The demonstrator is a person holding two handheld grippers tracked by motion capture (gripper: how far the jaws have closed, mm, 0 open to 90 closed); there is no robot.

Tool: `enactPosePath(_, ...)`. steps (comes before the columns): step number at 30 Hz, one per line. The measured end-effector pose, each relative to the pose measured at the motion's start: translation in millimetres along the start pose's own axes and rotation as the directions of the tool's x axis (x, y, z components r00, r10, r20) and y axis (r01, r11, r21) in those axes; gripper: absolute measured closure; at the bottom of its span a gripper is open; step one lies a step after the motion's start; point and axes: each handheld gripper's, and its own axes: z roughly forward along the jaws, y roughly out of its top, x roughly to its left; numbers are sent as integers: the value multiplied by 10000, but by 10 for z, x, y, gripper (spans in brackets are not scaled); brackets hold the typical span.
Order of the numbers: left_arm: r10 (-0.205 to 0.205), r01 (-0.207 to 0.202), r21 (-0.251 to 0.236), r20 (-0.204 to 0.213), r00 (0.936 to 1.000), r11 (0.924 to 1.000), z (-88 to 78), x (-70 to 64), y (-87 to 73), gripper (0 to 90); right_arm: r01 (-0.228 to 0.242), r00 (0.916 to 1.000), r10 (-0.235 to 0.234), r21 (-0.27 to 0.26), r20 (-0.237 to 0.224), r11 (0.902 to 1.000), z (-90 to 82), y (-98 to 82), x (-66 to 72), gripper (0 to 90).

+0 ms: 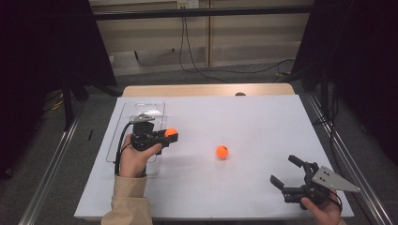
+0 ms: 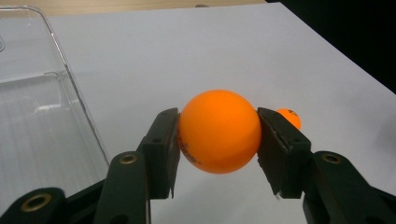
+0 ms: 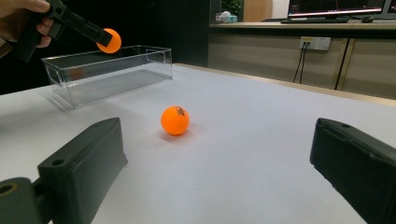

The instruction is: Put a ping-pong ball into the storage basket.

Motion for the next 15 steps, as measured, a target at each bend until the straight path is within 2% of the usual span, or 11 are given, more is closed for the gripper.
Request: enactPosePath(15, -67, 65, -89, -212, 9998, 9999, -63, 53, -8, 511, 8, 10000, -8, -1, -6, 10000, -2, 1, -1, 27)
